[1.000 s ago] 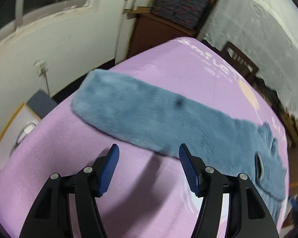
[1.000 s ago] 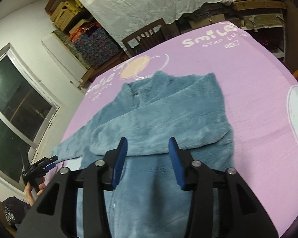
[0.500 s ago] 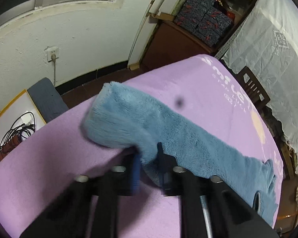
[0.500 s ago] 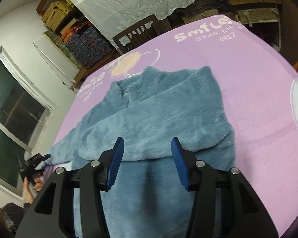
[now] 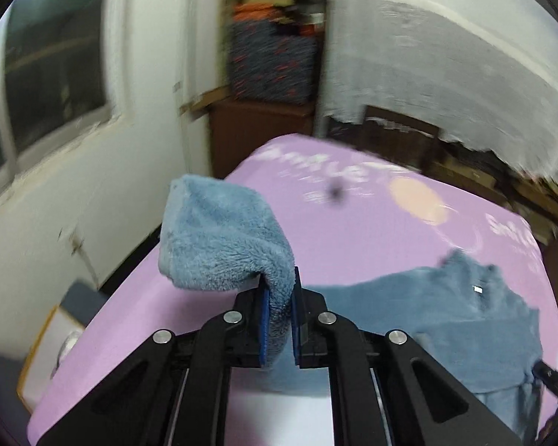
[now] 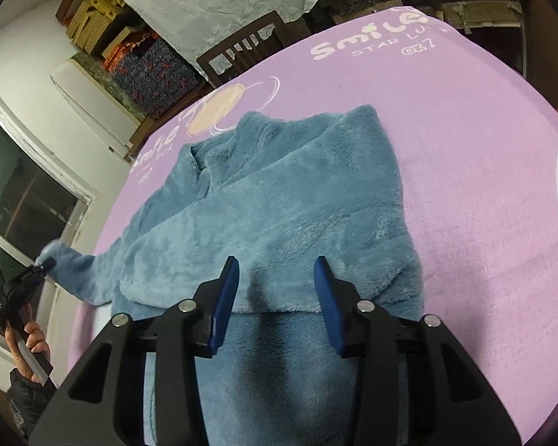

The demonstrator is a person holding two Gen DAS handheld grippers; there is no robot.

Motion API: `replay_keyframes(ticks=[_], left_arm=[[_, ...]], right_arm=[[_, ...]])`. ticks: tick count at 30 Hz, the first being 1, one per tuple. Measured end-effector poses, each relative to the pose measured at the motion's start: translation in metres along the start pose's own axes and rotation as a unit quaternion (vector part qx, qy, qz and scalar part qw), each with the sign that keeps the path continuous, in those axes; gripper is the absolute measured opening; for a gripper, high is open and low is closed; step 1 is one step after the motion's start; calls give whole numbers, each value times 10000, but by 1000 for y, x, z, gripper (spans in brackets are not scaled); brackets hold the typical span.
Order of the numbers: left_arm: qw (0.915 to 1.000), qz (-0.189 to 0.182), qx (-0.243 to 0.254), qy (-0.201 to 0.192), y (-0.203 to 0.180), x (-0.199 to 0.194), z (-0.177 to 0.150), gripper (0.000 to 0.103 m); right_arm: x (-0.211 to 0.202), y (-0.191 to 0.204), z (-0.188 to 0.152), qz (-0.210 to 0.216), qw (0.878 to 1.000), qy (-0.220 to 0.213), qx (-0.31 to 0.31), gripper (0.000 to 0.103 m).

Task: Fold large clothes
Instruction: 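Fold the held sleeve across the jacket front with the left gripper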

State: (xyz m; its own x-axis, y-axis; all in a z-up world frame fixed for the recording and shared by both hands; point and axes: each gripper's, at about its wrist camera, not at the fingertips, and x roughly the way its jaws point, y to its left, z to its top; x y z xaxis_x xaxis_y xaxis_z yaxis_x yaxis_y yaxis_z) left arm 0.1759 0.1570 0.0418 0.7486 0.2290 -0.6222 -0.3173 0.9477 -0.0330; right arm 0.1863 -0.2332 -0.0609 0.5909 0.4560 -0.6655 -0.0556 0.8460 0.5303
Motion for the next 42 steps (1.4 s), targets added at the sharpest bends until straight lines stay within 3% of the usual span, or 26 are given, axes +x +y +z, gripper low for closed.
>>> replay_keyframes(ticks=[4, 8, 12, 17, 19, 21, 22, 23, 27, 30, 33, 35, 42], left_arm=[[9972, -344, 629, -210, -73, -17, 2, 9], [9895, -845, 1150, -213, -149, -24, -17, 9], [9788, -1179, 1674, 108, -217, -7, -57, 9], [9664, -1197, 2186, 635, -261, 35, -112, 11], [9640, -1213, 2210, 845, -261, 48, -121, 17], [9629, -1351, 2183, 834, -256, 44, -123, 35], [9633, -1347, 2198, 750, -252, 37, -121, 57], [9644, -1312, 2202, 648, -248, 30, -120, 74], [9661, -1334, 2201, 194, -210, -3, -110, 82], [9743, -1074, 1979, 17, -170, -5, -99, 85], [9839, -625, 1673, 113, -133, 13, -84, 85], [9868, -535, 1513, 209, -113, 23, -76, 85], [9890, -465, 1365, 332, -91, 55, -68, 85]], right_arm=[[-10, -5, 3, 66, 9998, -136, 133, 42], [-18, -11, 5, 147, 9992, -231, 276, 43], [-25, -20, 8, 222, 9983, -312, 450, 43], [-30, -31, 12, 191, 9971, -395, 622, 43], [-31, -35, 14, 178, 9966, -403, 691, 43], [-31, -38, 15, 181, 9965, -407, 712, 43], [-31, -38, 14, 179, 9964, -414, 716, 43], [-31, -38, 14, 188, 9964, -418, 717, 43], [-31, -36, 14, 325, 9964, -418, 658, 43], [-32, -30, 12, 533, 9961, -443, 540, 45], [-29, -23, 10, 843, 9947, -341, 474, 49], [-20, -14, 10, 966, 9941, -167, 456, 49], [18, 33, 19, 717, 9968, 323, 163, 49]])
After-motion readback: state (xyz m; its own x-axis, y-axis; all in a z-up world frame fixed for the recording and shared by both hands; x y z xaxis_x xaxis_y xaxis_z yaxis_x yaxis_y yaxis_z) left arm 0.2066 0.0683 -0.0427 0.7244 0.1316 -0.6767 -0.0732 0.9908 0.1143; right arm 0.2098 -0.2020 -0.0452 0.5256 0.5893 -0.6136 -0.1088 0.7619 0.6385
